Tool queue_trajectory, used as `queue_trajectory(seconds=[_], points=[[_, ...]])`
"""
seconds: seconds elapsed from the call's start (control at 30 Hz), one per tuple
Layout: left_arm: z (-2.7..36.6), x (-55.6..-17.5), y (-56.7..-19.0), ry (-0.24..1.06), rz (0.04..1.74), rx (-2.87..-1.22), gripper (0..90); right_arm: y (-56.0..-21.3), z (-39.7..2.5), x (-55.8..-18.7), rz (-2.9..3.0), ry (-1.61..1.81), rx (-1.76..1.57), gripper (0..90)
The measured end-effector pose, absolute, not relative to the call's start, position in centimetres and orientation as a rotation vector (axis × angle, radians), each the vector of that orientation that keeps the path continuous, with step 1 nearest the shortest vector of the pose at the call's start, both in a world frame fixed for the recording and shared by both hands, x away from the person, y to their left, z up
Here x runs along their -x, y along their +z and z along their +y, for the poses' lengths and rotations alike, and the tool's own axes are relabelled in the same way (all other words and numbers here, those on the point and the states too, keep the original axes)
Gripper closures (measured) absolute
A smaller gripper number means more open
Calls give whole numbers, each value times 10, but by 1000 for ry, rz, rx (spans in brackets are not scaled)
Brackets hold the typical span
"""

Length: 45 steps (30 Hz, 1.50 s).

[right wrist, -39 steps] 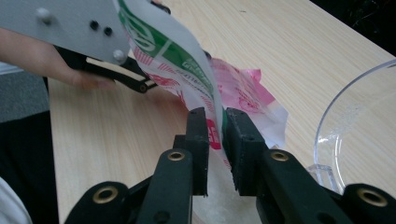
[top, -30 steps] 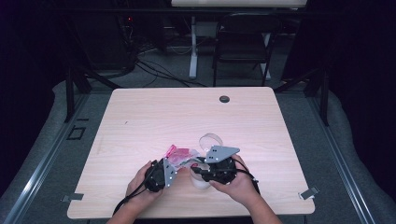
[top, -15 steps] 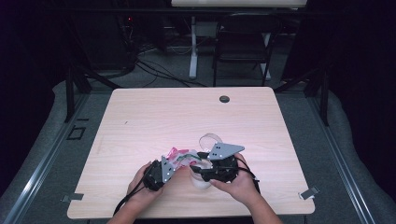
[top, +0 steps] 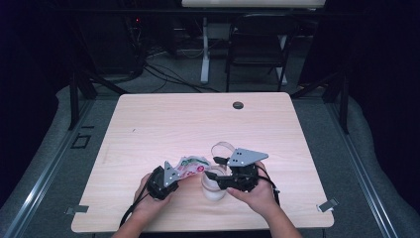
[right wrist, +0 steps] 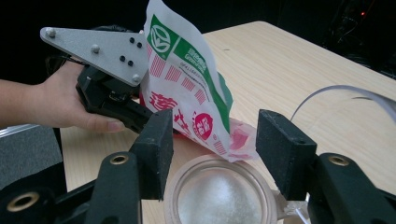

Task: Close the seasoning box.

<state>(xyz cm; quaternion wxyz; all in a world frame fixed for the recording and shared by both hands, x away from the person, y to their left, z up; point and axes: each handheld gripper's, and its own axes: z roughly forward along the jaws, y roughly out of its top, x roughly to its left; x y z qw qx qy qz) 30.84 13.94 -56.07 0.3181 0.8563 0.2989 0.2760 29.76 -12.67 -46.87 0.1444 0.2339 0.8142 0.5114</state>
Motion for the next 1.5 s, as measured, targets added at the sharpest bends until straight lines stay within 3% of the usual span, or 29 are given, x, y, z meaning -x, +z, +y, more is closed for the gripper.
queue_trajectory(seconds=[1.0, 1.5], points=[[180, -330, -562, 349, 1045, -1952, 716, -468, -137, -303, 2302, 1486, -737, 462], [213, -329, -551, 441, 1186, -1826, 718, -468, -135, -306, 2302, 1481, -740, 464]])
